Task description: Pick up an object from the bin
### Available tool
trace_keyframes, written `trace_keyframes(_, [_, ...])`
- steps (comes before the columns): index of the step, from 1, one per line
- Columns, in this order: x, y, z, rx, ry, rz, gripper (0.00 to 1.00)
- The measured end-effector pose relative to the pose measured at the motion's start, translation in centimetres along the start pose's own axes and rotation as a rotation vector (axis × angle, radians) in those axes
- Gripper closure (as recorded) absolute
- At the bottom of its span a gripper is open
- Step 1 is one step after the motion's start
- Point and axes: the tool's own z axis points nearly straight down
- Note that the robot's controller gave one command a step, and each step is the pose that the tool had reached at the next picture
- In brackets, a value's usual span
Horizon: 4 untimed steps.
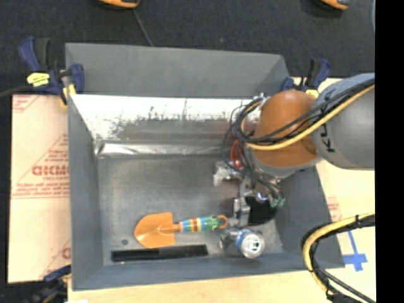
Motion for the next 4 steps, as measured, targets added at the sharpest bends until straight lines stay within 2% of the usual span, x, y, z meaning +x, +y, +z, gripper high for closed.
trace_keyframes(1, [0.8,-5.3,0.3,0.001,-0.01,0.125,0.0])
trace_keyframes(2, [4.1,-9.9,2.4,-0.002,0.0,-0.196,0.0])
trace_keyframes(3, [0.4,-10.3,4.9,0.001,-0.008,-0.419,1.0])
trace_keyframes(4, [0.4,-10.3,4.9,0.0,-0.009,-0.417,1.0])
